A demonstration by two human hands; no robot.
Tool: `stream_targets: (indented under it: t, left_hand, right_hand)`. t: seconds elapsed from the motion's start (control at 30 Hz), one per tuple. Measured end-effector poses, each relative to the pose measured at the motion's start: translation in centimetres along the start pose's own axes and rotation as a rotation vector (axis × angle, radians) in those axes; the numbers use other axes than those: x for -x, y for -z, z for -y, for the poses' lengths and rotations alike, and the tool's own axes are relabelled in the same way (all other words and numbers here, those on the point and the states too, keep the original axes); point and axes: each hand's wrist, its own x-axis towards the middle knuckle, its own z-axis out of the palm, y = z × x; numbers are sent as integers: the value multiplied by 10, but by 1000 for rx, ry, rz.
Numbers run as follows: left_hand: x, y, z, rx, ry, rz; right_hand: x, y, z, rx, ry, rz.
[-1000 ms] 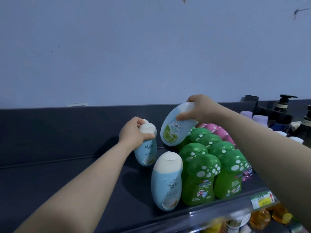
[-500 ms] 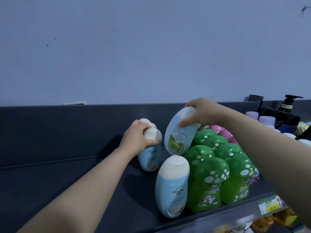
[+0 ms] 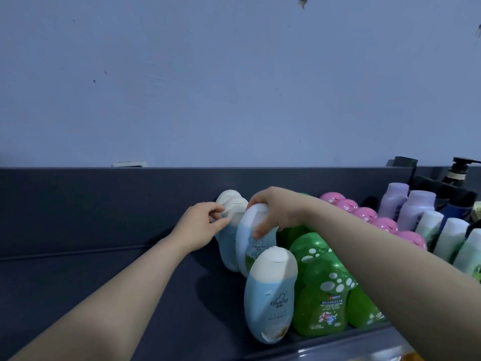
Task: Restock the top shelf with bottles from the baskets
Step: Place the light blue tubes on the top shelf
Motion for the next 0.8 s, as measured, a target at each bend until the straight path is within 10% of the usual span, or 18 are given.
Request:
stream_targets:
  t: [0.8]
  left_hand:
    - [19, 14, -9, -31, 47, -25]
  right_hand:
    - [2, -8, -12, -80, -1, 57]
